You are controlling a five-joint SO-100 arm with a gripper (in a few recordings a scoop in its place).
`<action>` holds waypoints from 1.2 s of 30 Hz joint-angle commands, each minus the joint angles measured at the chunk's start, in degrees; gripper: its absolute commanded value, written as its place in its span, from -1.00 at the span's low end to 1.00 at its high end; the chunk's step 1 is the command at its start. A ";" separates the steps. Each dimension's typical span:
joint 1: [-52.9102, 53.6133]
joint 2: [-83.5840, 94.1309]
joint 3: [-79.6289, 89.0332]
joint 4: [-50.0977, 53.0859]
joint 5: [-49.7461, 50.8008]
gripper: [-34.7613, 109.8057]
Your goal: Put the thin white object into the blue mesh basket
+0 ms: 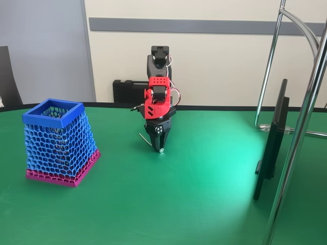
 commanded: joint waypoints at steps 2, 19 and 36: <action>0.26 -0.70 -3.52 1.67 -0.18 -0.36; -0.26 -0.53 -5.10 2.55 -3.16 -0.48; 4.83 20.39 -13.71 -15.29 -21.01 -0.51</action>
